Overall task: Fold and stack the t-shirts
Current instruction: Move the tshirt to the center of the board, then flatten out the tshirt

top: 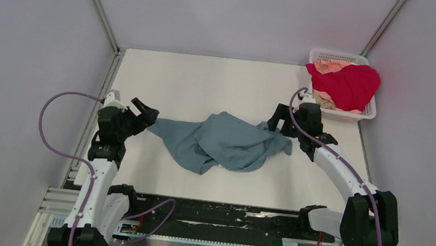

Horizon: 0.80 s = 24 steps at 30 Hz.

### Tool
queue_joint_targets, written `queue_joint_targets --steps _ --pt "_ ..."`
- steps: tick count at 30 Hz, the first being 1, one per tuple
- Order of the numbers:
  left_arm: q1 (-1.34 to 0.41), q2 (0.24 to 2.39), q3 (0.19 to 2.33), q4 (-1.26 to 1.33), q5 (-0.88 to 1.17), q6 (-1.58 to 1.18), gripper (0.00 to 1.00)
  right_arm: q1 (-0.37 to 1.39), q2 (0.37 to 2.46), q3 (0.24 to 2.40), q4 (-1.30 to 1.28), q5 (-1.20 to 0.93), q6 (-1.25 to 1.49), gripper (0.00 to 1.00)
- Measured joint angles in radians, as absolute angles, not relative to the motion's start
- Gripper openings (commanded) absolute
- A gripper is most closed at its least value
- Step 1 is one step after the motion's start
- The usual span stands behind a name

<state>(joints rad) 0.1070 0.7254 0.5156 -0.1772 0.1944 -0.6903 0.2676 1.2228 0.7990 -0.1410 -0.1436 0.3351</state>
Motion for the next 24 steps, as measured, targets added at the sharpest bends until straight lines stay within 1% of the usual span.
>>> queue_joint_targets --steps 2,4,8,10,14,18,21,23,24 --pt "0.107 0.785 0.514 -0.163 0.22 -0.702 1.0 0.243 1.231 0.758 -0.209 -0.023 0.346 1.0" --pt "0.107 0.85 0.512 -0.152 0.251 -0.712 1.0 0.232 1.229 0.76 -0.247 0.057 0.348 1.0" --pt "0.105 0.984 0.512 -0.136 0.287 -0.728 1.0 0.281 1.225 0.802 -0.249 0.104 0.329 1.0" --pt "0.096 1.043 0.512 -0.138 0.284 -0.733 1.0 0.354 1.226 0.828 -0.245 0.105 0.292 1.0" --pt "0.052 1.164 0.519 -0.138 0.268 -0.736 1.0 0.574 1.258 0.867 -0.202 0.099 0.177 1.0" --pt "0.009 1.304 0.567 -0.137 0.264 -0.736 1.0 0.799 1.359 0.894 -0.139 0.079 0.031 1.0" --pt "-0.016 1.373 0.609 -0.131 0.267 -0.738 0.99 0.905 1.457 0.932 -0.131 0.079 -0.055 1.0" --pt "-0.03 1.406 0.631 -0.116 0.265 -0.739 0.95 0.956 1.536 0.968 -0.128 0.091 -0.103 1.0" --pt "-0.037 1.417 0.637 -0.107 0.265 -0.74 0.87 0.973 1.568 0.983 -0.127 0.1 -0.117 1.0"
